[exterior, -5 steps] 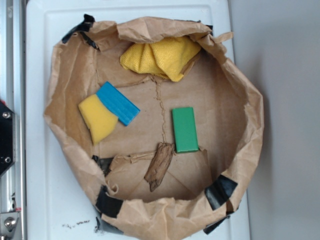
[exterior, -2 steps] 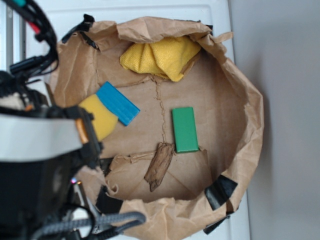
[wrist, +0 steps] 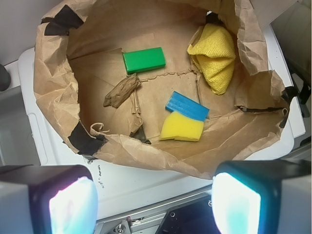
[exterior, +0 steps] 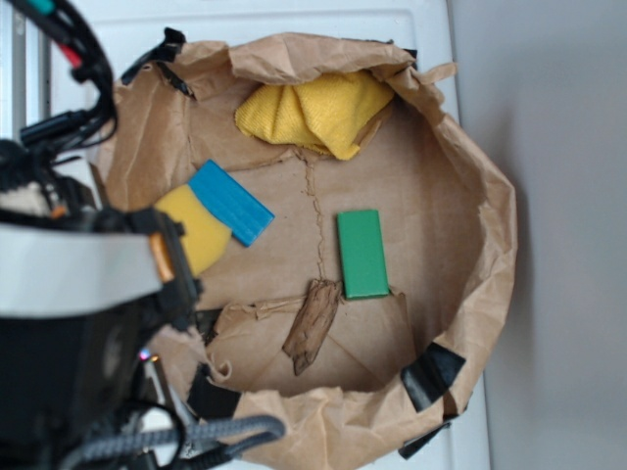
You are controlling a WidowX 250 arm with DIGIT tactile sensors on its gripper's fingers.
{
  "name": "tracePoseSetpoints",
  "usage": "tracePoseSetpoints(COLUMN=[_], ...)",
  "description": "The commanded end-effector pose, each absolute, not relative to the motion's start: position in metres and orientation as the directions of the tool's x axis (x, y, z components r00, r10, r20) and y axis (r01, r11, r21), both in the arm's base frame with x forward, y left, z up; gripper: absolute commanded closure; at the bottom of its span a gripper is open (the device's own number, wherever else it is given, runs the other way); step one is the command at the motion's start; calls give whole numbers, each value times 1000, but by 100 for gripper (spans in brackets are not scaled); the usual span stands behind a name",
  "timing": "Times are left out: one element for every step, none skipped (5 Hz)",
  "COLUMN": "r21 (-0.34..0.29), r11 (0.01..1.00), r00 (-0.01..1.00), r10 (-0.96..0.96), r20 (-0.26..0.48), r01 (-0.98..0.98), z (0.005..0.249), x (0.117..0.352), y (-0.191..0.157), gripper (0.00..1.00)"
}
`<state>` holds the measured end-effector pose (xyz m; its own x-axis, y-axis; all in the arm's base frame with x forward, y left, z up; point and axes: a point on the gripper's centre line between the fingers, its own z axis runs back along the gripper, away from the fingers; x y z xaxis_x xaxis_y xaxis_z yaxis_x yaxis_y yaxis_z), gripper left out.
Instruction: Grab the wood chip.
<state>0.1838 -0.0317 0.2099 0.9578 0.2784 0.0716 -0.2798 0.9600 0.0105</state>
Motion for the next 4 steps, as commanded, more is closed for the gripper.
tracePoseSetpoints(r21=[4,-5,-97,-176], r11=[959,940,874,804], r00=[957,937,871,806], r10=[281,341,483,587], r20=[75,82,88,80], r01=[-283,-341,-475,-568], z=[183,149,132,125], x=[199,209,232,250], y=[-27,-19,-17,-15], gripper=[0,0,0,0])
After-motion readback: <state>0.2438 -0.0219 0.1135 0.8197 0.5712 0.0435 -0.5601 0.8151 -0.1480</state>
